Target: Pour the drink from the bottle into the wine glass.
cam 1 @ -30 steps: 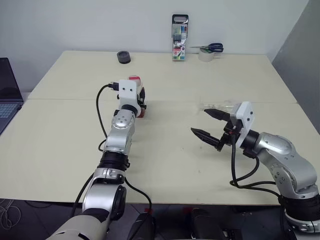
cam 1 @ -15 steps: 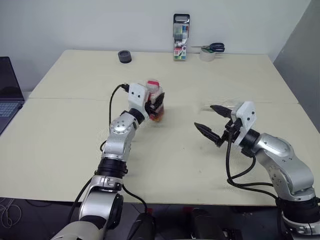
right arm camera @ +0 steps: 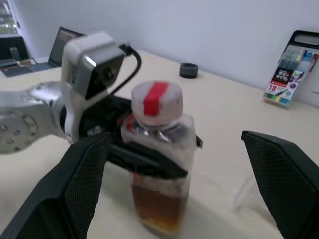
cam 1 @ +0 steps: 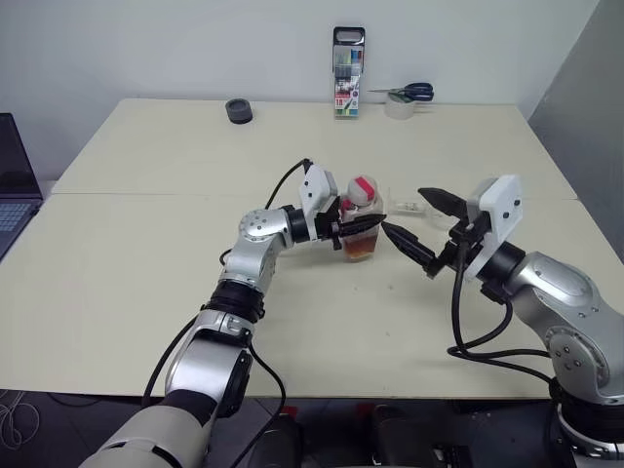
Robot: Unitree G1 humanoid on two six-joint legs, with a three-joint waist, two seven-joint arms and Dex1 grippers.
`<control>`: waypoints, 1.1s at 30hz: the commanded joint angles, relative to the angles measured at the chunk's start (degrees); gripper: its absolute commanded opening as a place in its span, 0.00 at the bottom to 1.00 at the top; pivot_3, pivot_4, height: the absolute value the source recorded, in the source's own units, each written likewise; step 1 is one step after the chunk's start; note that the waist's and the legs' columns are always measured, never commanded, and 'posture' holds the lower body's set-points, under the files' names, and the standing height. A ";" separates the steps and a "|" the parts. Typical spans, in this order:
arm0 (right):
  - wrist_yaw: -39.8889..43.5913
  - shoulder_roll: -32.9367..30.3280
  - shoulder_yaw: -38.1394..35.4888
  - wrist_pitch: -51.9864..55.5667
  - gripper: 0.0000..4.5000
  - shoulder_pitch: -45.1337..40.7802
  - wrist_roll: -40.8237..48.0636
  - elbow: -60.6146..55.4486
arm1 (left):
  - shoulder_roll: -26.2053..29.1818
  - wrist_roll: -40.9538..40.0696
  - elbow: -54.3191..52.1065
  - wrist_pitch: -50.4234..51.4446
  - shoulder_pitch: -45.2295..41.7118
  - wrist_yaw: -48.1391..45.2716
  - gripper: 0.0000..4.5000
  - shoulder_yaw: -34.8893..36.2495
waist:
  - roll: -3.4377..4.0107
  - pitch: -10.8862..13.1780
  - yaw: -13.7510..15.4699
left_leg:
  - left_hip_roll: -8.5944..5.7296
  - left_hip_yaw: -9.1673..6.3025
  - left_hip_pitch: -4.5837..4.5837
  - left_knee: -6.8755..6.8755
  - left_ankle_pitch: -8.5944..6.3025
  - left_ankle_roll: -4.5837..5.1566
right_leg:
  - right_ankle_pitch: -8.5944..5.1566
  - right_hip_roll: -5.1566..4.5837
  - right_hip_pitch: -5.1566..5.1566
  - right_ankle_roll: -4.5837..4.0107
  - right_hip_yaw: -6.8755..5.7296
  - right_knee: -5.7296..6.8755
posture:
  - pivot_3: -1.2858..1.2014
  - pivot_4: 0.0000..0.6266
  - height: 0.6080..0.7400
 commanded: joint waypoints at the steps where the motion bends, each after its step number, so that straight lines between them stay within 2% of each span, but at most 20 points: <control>1: -1.59 0.86 2.32 -0.27 1.00 -2.31 -0.16 -2.60 | -0.68 -1.08 -1.65 -0.90 -1.55 -3.35 0.39 -0.49 | 0.01 0.00 0.07 | -0.02 0.00 -0.01 0.00 0.00 0.00 | 0.00 -0.02 -0.01 0.00 0.00 0.00 | 0.52 0.24 1.00; 9: -3.73 4.09 8.00 -2.70 1.00 -4.94 -4.85 0.89 | -1.08 -0.70 -1.79 -0.63 -1.16 -5.19 0.39 -0.63 | 0.01 0.00 0.16 | -0.01 -0.02 0.00 0.01 0.00 0.00 | 0.00 -0.01 -0.03 0.00 0.00 0.01 | 0.52 0.24 1.00; 22: -3.33 5.63 10.06 -5.93 1.00 -6.37 -10.44 5.13 | -0.89 -0.10 -1.75 -1.14 -0.80 -6.30 0.39 -1.17 | 0.01 0.00 0.17 | -0.01 -0.02 -0.01 0.01 0.00 0.00 | 0.00 -0.02 -0.03 0.00 0.00 0.01 | 0.52 0.24 1.00; 25: -2.85 5.68 10.35 -6.19 0.86 -6.25 -11.07 5.55 | -0.88 0.15 -1.58 -1.52 -0.84 -6.51 0.39 -1.32 | 0.01 0.00 0.17 | -0.01 -0.02 -0.01 0.01 0.00 0.00 | 0.00 -0.02 -0.03 0.00 0.00 0.01 | 0.52 0.24 1.00; 30: -1.93 5.57 10.76 -6.86 0.46 -6.37 -11.77 6.23 | -0.83 0.38 -1.69 -1.60 -0.84 -7.02 0.38 -1.53 | 0.01 0.00 0.15 | -0.01 -0.03 -0.01 0.01 0.00 0.00 | 0.00 -0.01 -0.04 0.00 -0.01 0.01 | 0.52 0.24 1.00; 31: -1.66 5.52 10.83 -6.99 0.41 -6.41 -11.79 6.34 | -0.81 0.41 -1.71 -1.62 -0.84 -7.07 0.38 -1.56 | 0.01 0.00 0.15 | -0.01 -0.03 -0.02 0.01 0.00 0.00 | 0.00 -0.01 -0.04 0.00 -0.01 0.01 | 0.52 0.24 1.00; 33: -0.78 5.29 10.96 -7.30 0.41 -6.50 -11.58 6.63 | -0.78 0.44 -1.70 -1.65 -0.85 -7.17 0.38 -1.61 | 0.01 0.00 0.15 | -0.01 -0.03 -0.01 0.02 0.00 0.00 | 0.00 -0.02 -0.04 0.00 0.00 0.02 | 0.52 0.24 1.00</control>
